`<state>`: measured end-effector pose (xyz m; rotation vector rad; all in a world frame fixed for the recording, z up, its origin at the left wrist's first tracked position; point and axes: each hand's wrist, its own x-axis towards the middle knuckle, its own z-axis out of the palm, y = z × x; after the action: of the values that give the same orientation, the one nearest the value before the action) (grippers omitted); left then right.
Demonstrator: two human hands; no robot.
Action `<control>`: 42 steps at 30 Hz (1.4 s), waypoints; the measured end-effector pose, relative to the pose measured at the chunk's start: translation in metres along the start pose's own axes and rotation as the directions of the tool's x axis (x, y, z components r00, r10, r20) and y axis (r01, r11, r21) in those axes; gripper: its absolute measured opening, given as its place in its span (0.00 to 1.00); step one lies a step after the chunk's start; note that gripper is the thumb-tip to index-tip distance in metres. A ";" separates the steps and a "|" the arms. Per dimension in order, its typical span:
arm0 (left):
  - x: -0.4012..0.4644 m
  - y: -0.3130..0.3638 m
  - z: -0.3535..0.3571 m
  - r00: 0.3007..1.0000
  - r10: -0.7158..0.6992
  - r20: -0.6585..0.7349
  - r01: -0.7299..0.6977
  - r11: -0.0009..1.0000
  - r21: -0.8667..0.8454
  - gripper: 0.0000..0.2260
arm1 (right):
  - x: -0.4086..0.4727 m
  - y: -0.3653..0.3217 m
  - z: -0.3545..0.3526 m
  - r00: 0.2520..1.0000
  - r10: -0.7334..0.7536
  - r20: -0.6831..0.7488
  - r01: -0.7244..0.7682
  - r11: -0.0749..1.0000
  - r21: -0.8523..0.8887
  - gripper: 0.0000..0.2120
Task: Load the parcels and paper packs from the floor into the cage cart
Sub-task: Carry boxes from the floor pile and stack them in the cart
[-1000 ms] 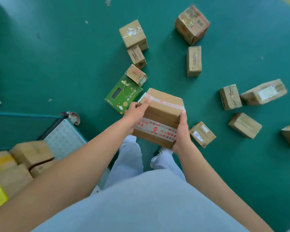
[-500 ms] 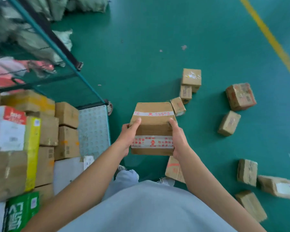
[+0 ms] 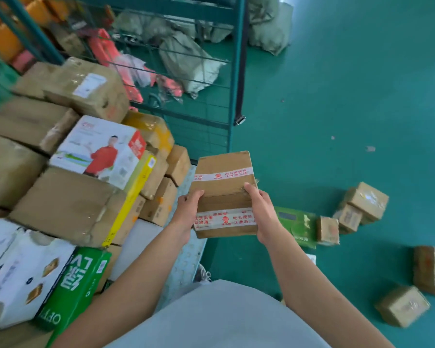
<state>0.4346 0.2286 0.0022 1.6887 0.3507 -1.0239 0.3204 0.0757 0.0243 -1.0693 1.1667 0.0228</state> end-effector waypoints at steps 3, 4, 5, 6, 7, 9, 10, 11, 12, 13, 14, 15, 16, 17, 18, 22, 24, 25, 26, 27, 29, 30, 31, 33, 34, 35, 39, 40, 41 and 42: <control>0.020 0.019 -0.034 0.999 -0.006 -0.038 0.002 0.995 -0.098 0.26 | 0.016 -0.021 0.045 0.999 -0.007 0.037 0.009 0.999 -0.054 0.28; 0.027 0.025 -0.047 0.999 -0.005 -0.049 -0.001 0.992 -0.123 0.24 | 0.022 -0.028 0.061 0.999 -0.008 0.053 0.012 0.997 -0.074 0.28; 0.032 0.030 -0.054 0.998 -0.003 -0.061 -0.005 0.991 -0.134 0.22 | 0.026 -0.032 0.071 0.998 -0.008 0.066 0.014 0.996 -0.085 0.29; 0.036 0.037 -0.064 0.997 0.002 -0.076 -0.013 0.988 -0.151 0.21 | 0.031 -0.038 0.084 0.997 -0.011 0.082 0.020 0.995 -0.099 0.29; 0.040 0.043 -0.073 0.996 0.006 -0.092 -0.021 0.986 -0.166 0.19 | 0.036 -0.044 0.097 0.995 -0.015 0.097 0.026 0.993 -0.112 0.29; 0.043 0.054 -0.089 0.992 0.018 -0.129 -0.044 0.978 -0.206 0.19 | 0.043 -0.057 0.119 0.992 -0.028 0.127 0.045 0.990 -0.136 0.29; 0.045 0.057 -0.095 0.989 0.023 -0.149 -0.055 0.976 -0.213 0.23 | 0.045 -0.061 0.128 0.989 -0.037 0.141 0.058 0.987 -0.148 0.28; 0.050 0.059 -0.104 0.986 0.022 -0.165 -0.058 0.975 -0.215 0.29 | 0.046 -0.068 0.138 0.986 -0.044 0.158 0.071 0.983 -0.167 0.29; 0.054 0.060 -0.110 0.984 0.023 -0.178 -0.063 0.973 -0.224 0.33 | 0.047 -0.072 0.146 0.983 -0.049 0.176 0.083 0.978 -0.192 0.32; 0.062 0.061 -0.119 0.981 0.023 -0.194 -0.070 0.968 -0.241 0.36 | 0.050 -0.077 0.157 0.979 -0.051 0.195 0.095 0.970 -0.225 0.35; 0.067 0.062 -0.124 0.980 0.017 -0.200 -0.070 0.964 -0.258 0.36 | 0.053 -0.083 0.165 0.976 -0.051 0.212 0.105 0.963 -0.248 0.38; 0.065 0.067 -0.126 0.978 0.003 -0.207 -0.061 0.961 -0.271 0.33 | 0.055 -0.089 0.171 0.973 -0.054 0.222 0.114 0.957 -0.268 0.40; 0.066 0.071 -0.127 0.976 -0.003 -0.216 -0.061 0.955 -0.289 0.29 | 0.060 -0.094 0.177 0.972 -0.057 0.229 0.123 0.950 -0.286 0.41; 0.068 0.075 -0.128 0.975 -0.009 -0.222 -0.060 0.951 -0.304 0.24 | 0.064 -0.101 0.183 0.971 -0.061 0.231 0.131 0.944 -0.304 0.41; 0.073 0.078 -0.128 0.974 -0.023 -0.227 -0.053 0.945 -0.323 0.19 | 0.069 -0.109 0.188 0.970 -0.062 0.233 0.137 0.937 -0.321 0.40; 0.096 0.105 -0.122 0.964 -0.065 -0.256 -0.037 0.926 -0.375 0.20 | 0.096 -0.141 0.204 0.959 -0.085 0.270 0.186 0.908 -0.376 0.33; 0.108 0.121 -0.119 0.961 -0.078 -0.267 -0.032 0.922 -0.386 0.18 | 0.111 -0.157 0.210 0.951 -0.105 0.292 0.219 0.893 -0.393 0.35; 0.118 0.134 -0.116 0.954 -0.088 -0.288 -0.037 0.915 -0.401 0.16 | 0.125 -0.170 0.216 0.945 -0.105 0.311 0.231 0.885 -0.403 0.34; 0.126 0.143 -0.114 0.947 -0.095 -0.306 -0.041 0.912 -0.409 0.15 | 0.134 -0.180 0.219 0.939 -0.109 0.325 0.244 0.878 -0.411 0.31; 0.133 0.154 -0.111 0.940 -0.102 -0.325 -0.045 0.909 -0.415 0.15 | 0.144 -0.192 0.223 0.934 -0.116 0.337 0.260 0.868 -0.422 0.26; 0.147 0.179 -0.099 0.927 -0.107 -0.358 -0.055 0.909 -0.413 0.15 | 0.167 -0.222 0.230 0.919 -0.121 0.375 0.292 0.850 -0.440 0.15; 0.151 0.189 -0.093 0.922 -0.108 -0.372 -0.056 0.913 -0.404 0.15 | 0.179 -0.235 0.232 0.915 -0.132 0.382 0.312 0.832 -0.459 0.12; 0.155 0.199 -0.087 0.916 -0.116 -0.383 -0.050 0.916 -0.398 0.16 | 0.191 -0.249 0.234 0.911 -0.147 0.386 0.340 0.798 -0.498 0.11; 0.167 0.219 -0.073 0.904 -0.144 -0.402 -0.035 0.914 -0.405 0.18 | 0.214 -0.284 0.243 0.889 -0.145 0.434 0.390 0.735 -0.555 0.11; 0.168 0.225 -0.066 0.904 -0.155 -0.398 -0.029 0.907 -0.419 0.17 | 0.221 -0.296 0.247 0.881 -0.139 0.453 0.406 0.713 -0.572 0.11; 0.169 0.232 -0.061 0.903 -0.167 -0.396 -0.024 0.901 -0.434 0.16 | 0.229 -0.308 0.253 0.873 -0.134 0.470 0.423 0.689 -0.588 0.11; 0.180 0.254 -0.051 0.879 -0.212 -0.427 -0.049 0.850 -0.525 0.11 | 0.244 -0.345 0.279 0.848 -0.095 0.522 0.468 0.599 -0.650 0.14; 0.182 0.259 -0.052 0.872 -0.211 -0.441 -0.073 0.835 -0.545 0.10 | 0.246 -0.351 0.286 0.843 -0.090 0.530 0.477 0.580 -0.660 0.14; 0.182 0.265 -0.054 0.866 -0.200 -0.458 -0.103 0.826 -0.554 0.11 | 0.244 -0.356 0.291 0.839 -0.080 0.538 0.483 0.564 -0.670 0.14; 0.185 0.271 -0.057 0.857 -0.197 -0.475 -0.132 0.809 -0.573 0.14 | 0.243 -0.363 0.298 0.831 -0.062 0.553 0.495 0.535 -0.684 0.14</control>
<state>0.7506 0.1300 0.0354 1.3429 0.9567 -0.3797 0.8344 -0.0341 0.0804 -1.9515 0.4582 0.5917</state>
